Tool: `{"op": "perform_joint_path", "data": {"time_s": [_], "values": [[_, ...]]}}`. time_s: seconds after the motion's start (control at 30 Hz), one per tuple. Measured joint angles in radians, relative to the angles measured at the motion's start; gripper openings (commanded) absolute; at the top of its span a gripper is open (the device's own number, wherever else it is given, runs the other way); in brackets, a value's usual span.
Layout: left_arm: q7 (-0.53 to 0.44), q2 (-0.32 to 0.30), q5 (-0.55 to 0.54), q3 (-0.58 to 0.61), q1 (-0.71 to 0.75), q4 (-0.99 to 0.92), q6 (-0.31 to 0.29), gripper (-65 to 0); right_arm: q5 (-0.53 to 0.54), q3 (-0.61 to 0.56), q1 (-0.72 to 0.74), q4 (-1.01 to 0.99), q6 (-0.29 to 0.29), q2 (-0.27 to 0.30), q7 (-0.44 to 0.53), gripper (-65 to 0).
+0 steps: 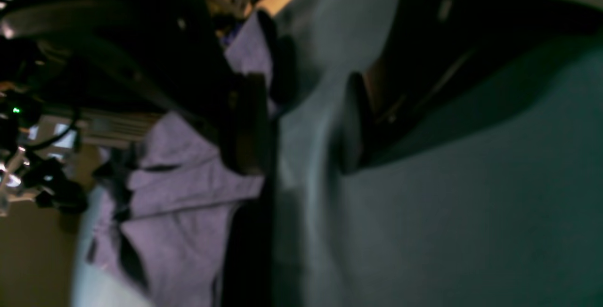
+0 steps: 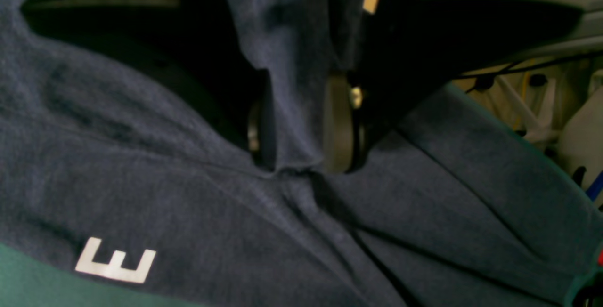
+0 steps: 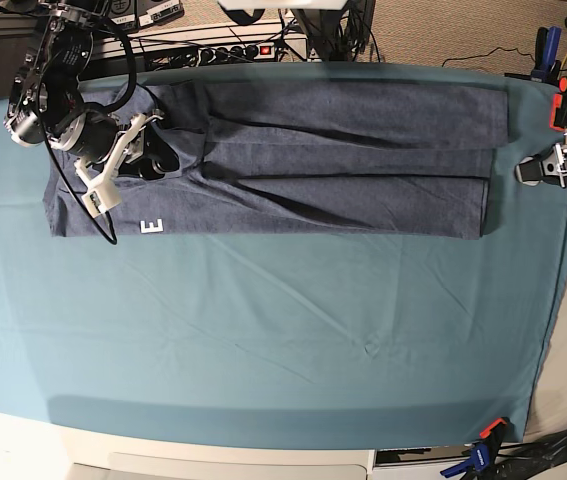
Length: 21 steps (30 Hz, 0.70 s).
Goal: Fold the T-shirt properly
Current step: 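Lower the left gripper and grasp the strip's other end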
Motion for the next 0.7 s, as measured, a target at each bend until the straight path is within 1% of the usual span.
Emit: {"op": "perform_joint_path", "data": {"time_s": [0.1,0.23,0.43,0.53,0.7], "values": [[-0.005,0.033,-0.020,0.000,0.001,0.003,-0.001,-37.9,0.000,0.000,0.000,0.000,0.000,0.000,0.000,-46.3],[-0.004,0.053,-0.009,-0.006,-0.002,0.009,-0.004,-37.9,0.000,0.000,0.000,0.000,0.000,0.000,0.000,-46.3],[-0.010,0.057,-0.006,-0.007,0.004,0.013,-0.008,-37.9,0.000,0.000,0.000,0.000,0.000,0.000,-0.001,-46.3],[-0.034,0.057,-0.011,-0.008,0.027,0.021,-0.029,-37.9,0.000,0.000,0.000,0.000,0.000,0.000,0.000,-46.3],[-0.058,0.064,-0.018,-0.010,0.078,0.069,-0.043,-37.9,0.000,0.000,0.000,0.000,0.000,0.000,0.000,-46.3]]}}
